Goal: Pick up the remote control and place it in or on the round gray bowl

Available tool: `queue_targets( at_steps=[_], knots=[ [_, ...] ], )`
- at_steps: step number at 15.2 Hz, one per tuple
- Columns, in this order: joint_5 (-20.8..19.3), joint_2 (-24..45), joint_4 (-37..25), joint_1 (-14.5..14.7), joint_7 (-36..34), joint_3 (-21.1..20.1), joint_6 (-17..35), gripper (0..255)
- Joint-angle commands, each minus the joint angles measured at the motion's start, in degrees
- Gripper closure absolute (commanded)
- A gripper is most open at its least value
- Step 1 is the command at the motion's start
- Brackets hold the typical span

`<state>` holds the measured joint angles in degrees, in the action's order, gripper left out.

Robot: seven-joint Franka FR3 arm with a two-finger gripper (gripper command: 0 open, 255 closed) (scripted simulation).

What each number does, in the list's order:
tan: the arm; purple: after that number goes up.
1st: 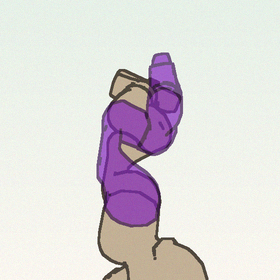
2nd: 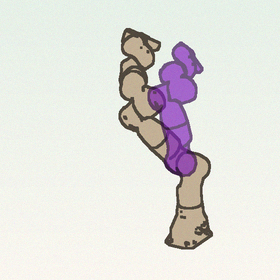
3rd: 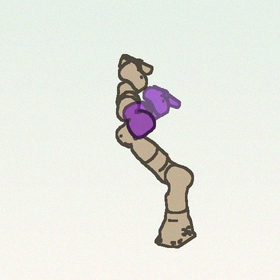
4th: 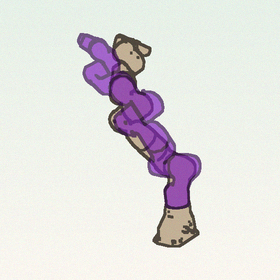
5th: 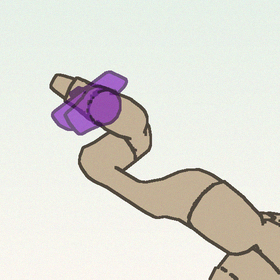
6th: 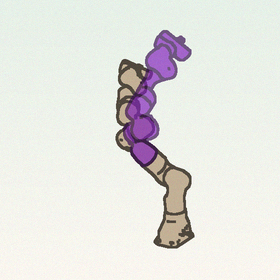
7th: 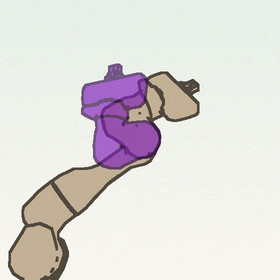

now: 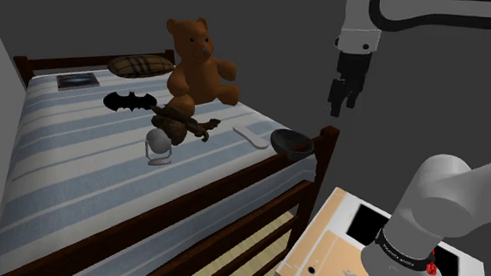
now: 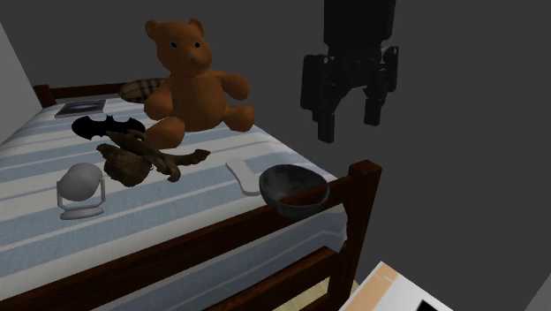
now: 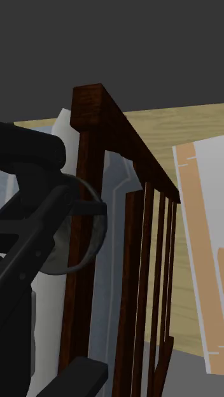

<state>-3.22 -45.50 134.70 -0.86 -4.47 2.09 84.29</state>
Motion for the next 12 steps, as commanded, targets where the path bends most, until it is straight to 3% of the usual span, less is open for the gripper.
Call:
queue_targets(
  at_steps=[1, 12],
  knots=[
    [0.0, 0.0, 0.0, 0.0, 0.0, 0.0, 0.0, 0],
    [0.36, 20.18, -2.68, 0.29, 1.34, 2.32, 19.13, 0]
  ],
)
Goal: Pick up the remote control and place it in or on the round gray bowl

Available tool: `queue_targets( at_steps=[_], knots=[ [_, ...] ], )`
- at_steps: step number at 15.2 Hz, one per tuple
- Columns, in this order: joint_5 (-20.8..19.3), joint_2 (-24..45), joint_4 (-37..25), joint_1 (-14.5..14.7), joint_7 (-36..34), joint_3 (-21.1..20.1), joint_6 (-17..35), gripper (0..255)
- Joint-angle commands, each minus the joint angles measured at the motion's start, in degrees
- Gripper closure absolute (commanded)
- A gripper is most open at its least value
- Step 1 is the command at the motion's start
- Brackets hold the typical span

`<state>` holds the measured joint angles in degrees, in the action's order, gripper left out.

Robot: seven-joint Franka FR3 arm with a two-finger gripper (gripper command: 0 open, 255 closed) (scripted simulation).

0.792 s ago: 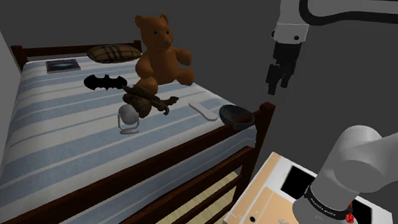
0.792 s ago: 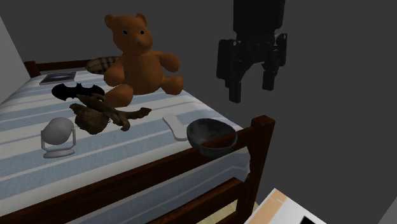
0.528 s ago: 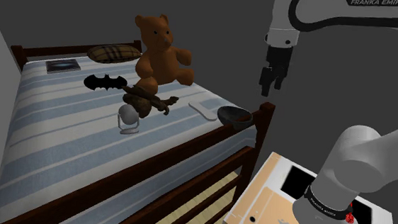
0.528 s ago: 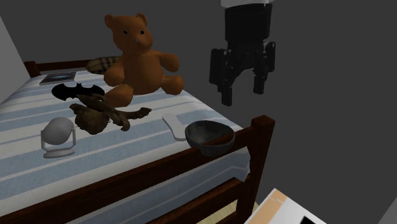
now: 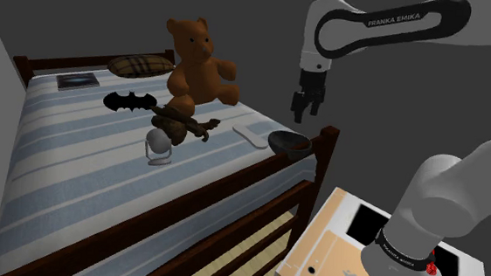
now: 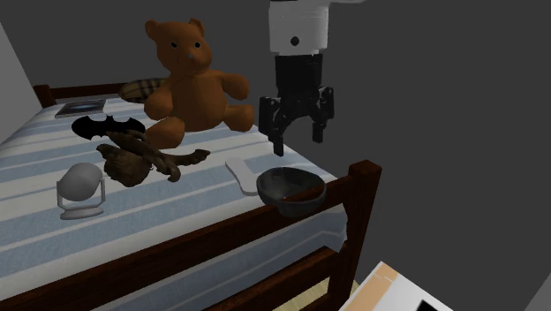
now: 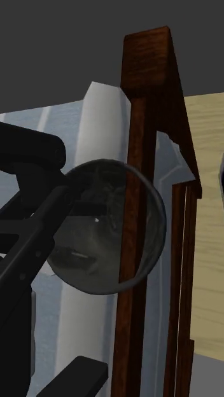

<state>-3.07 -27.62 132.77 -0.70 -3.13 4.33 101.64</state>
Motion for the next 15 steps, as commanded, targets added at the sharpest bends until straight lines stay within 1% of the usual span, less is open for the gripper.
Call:
queue_targets(
  at_steps=[1, 8, 15],
  knots=[
    [0.34, 4.34, -1.47, 0.18, 0.17, 0.27, 3.25, 0],
    [1.91, 19.08, -8.72, 0.38, 1.71, 1.36, 11.7, 0],
    [4.37, 34.24, -19.72, 0.14, 3.58, 1.83, 16.74, 0]
  ],
)
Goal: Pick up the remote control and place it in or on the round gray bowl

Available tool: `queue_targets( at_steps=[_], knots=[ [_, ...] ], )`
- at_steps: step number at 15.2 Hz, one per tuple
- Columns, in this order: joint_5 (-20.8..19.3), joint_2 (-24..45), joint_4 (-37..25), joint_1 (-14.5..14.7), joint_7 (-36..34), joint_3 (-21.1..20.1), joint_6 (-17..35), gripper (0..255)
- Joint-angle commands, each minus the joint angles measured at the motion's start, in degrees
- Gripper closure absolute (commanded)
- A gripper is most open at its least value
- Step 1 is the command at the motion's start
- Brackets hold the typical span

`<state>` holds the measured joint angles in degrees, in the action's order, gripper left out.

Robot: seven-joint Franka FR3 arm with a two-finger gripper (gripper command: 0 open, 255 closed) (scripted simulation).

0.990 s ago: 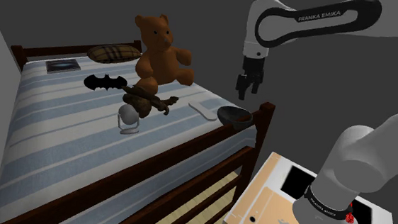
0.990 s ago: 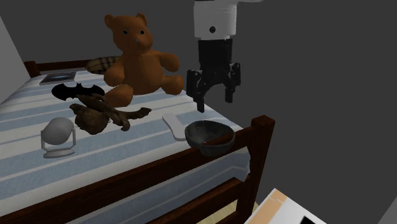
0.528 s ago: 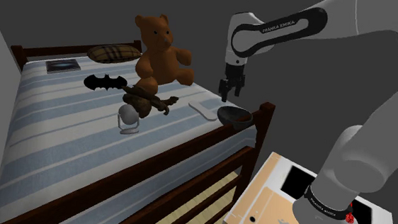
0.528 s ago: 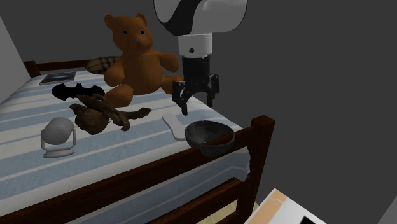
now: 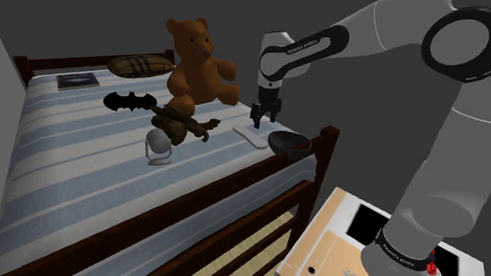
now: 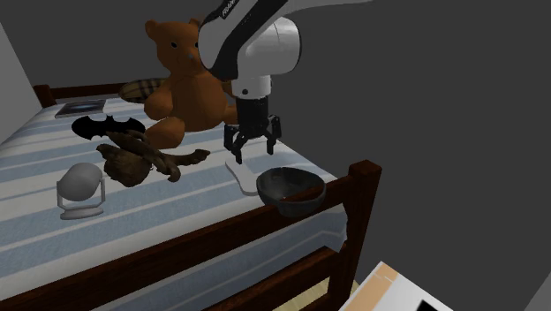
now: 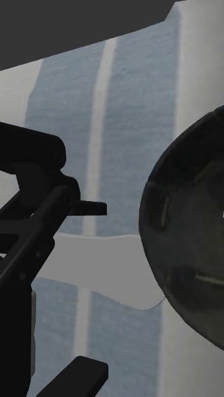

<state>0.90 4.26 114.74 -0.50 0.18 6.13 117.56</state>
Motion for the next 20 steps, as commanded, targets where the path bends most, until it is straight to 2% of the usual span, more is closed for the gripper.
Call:
queue_targets(
  at_steps=[1, 6, 14, 20],
  knots=[
    [0.78, 4.55, -3.57, -0.16, 0.54, 0.02, 1.23, 0],
    [2.51, 15.23, -13.86, -0.85, 1.61, -0.22, 2.19, 0],
    [2.91, 17.73, -11.4, -0.91, 1.87, -0.42, 7.14, 0],
    [2.91, 17.74, -11.41, -0.91, 1.87, -0.42, 7.13, 0]
  ],
)
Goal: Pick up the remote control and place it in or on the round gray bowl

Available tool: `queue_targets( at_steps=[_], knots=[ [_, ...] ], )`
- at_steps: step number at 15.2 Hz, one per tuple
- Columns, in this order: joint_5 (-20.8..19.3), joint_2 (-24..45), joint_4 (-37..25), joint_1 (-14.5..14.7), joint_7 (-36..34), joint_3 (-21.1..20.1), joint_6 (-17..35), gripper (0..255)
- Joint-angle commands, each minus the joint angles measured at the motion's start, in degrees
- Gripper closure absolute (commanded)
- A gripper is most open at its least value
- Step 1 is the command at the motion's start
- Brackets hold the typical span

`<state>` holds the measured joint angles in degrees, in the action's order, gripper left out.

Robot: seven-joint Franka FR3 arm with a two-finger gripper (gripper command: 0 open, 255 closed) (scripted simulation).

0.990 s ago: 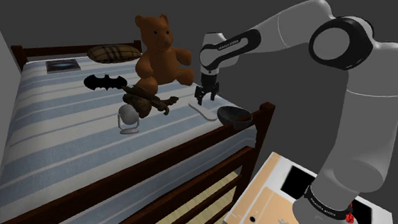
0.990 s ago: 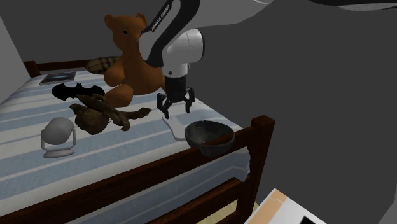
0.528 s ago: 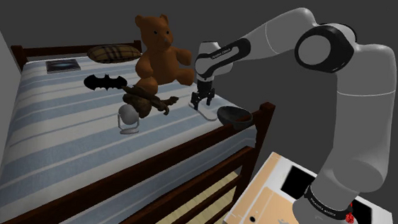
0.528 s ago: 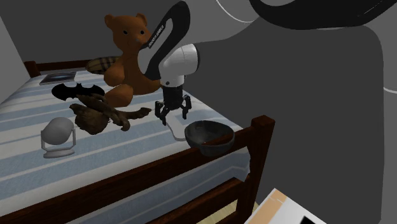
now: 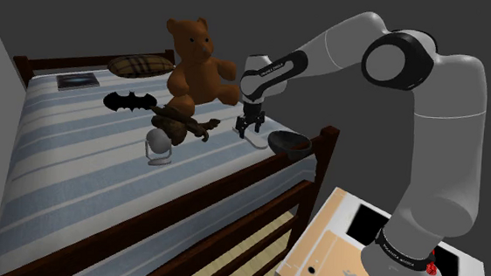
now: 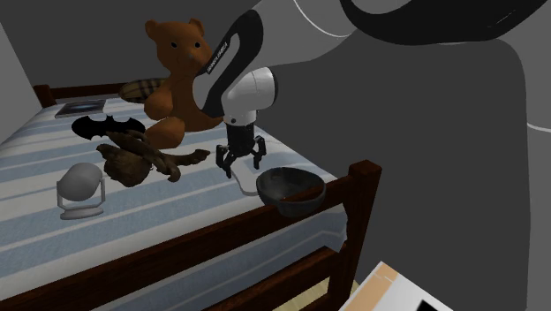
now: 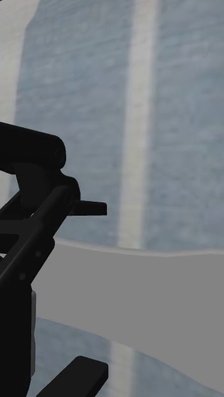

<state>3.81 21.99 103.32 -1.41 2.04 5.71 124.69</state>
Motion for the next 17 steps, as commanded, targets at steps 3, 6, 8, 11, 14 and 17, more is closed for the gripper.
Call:
queue_targets(
  at_steps=[3, 6, 8, 11, 14, 17],
  knots=[
    [0.0, 0.0, 0.0, 0.0, 0.0, 0.0, 0.0, 255],
    [0.01, 0.05, -0.04, 0.0, 0.0, 0.0, 0.01, 255],
    [0.0, 0.07, -0.09, 0.02, -0.04, -0.01, -0.01, 255],
    [0.0, 0.0, 0.01, 0.0, 0.0, 0.0, 0.01, 255],
    [-0.18, -1.08, -0.84, 0.03, -0.14, 0.06, -1.91, 255],
    [-0.34, -2.08, -1.8, 0.05, -0.27, 0.11, -3.86, 255]
  ],
)
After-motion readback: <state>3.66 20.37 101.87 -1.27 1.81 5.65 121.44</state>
